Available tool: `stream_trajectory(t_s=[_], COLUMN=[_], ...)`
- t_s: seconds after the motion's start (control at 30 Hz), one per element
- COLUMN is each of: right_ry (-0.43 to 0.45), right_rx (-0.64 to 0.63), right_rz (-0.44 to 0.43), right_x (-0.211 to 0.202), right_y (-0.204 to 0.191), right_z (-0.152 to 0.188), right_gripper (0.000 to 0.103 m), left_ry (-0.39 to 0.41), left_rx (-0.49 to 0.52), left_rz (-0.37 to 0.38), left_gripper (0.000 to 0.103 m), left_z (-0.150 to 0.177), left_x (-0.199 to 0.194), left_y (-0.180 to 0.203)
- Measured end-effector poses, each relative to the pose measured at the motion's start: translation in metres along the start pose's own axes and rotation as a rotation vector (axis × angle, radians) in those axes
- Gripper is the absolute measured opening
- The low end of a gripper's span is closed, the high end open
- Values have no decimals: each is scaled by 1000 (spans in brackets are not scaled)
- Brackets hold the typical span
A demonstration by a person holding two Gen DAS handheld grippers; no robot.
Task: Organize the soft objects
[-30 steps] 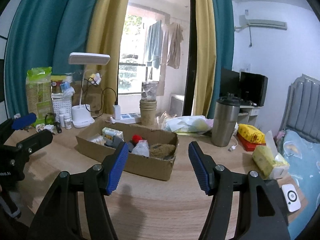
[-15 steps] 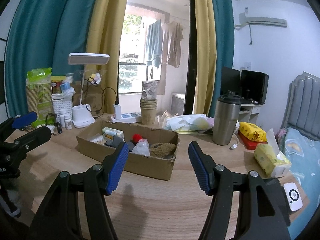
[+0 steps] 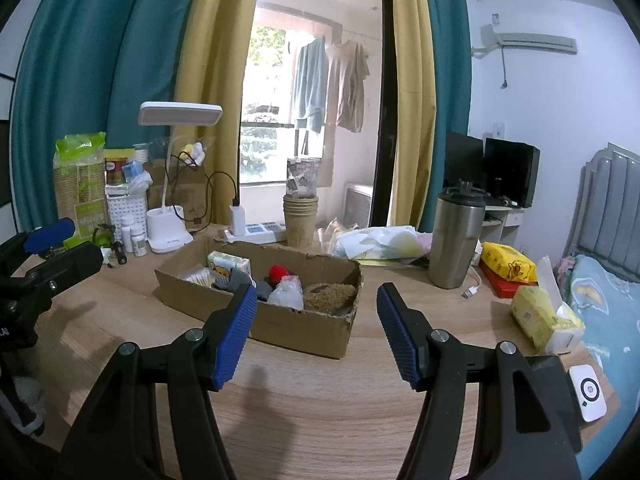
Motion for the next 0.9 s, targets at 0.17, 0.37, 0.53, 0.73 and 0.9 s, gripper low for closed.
stream_trajectory(t_s=[0.17,0.37,0.53,0.73,0.9], right_ry=[1,0,-3,3,5], right_rx=[-2,-1,-2,0,2], right_rz=[0,1,-2,-7,-8], right_x=[1,1,2,1,0], right_y=[-1,0,-1,-6,-6], right_z=[0,0,1,2,3], right_gripper=[66,66,66,66,66], left_ry=[5,6,5,-7,-12], left_rx=[2,3,2,5,4], left_rz=[0,-1,-1,-10,-16], left_gripper=[100,100,100,100,100], left_z=[0,0,0,2,3], left_x=[0,0,0,1,2], left_y=[1,1,1,0,0])
Point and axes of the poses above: each gripper's, at about its wrist camera, not at the fingertips, and x roughly the way its jaws point, y to its right, z to its underside, the point moved 8 cm from there along x, roughly the way its jaws point, and after that the axes turned 5 degrees about x, right-handed, at the moved point
